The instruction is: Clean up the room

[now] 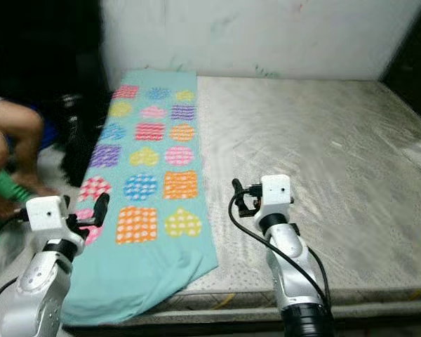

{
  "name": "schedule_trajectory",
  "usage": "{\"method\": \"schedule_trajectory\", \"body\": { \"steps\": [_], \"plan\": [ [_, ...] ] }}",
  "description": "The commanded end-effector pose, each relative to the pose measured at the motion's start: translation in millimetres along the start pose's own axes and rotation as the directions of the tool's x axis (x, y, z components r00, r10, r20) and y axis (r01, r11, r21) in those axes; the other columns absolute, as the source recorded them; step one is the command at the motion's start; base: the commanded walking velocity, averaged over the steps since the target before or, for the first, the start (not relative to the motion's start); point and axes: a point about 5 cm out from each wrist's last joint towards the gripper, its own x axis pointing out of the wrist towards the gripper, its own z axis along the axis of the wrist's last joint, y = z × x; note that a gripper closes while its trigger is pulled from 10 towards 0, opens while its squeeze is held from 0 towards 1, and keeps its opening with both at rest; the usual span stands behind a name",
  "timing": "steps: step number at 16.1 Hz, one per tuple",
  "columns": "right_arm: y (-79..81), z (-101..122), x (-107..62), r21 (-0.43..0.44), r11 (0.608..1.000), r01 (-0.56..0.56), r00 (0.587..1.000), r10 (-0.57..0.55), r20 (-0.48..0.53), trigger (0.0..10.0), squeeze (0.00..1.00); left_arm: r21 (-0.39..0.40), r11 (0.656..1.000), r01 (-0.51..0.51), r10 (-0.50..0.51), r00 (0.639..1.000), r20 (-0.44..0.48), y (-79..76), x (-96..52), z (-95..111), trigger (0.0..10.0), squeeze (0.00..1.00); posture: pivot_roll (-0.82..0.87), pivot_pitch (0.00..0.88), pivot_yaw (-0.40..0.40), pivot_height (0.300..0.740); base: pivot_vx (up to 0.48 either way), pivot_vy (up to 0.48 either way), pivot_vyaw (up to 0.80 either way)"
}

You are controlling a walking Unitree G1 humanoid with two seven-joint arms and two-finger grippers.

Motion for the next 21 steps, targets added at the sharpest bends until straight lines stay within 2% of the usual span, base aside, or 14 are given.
{"method": "schedule_trajectory", "body": {
  "steps": [1,10,21],
  "plan": [
    [-4.9,0.7,0.0,0.003,1.000,0.016,1.000,-0.016,-0.002,10.0,0.00,-0.008,1.000,0.013,-0.013,1.000,-0.010,-4.8,2.2,-0.8,10.0,0.00,-0.09,0.018,-0.031,0.740,0.000,0.341,-0.48],
    [-5.5,1.5,0.3,-0.004,1.000,0.011,1.000,-0.011,-0.005,10.0,0.00,-0.020,1.000,0.008,-0.009,1.000,-0.015,-5.8,2.8,-1.9,10.0,0.00,-0.10,0.028,-0.032,0.740,0.000,0.465,0.00],
    [-3.9,-0.9,0.7,-0.002,1.000,-0.001,1.000,0.001,-0.022,10.0,0.00,-0.017,1.000,0.015,-0.015,1.000,-0.018,-5.8,2.5,-2.9,10.0,0.00,-0.09,0.020,-0.031,0.740,0.000,0.000,0.00]
  ]
}}
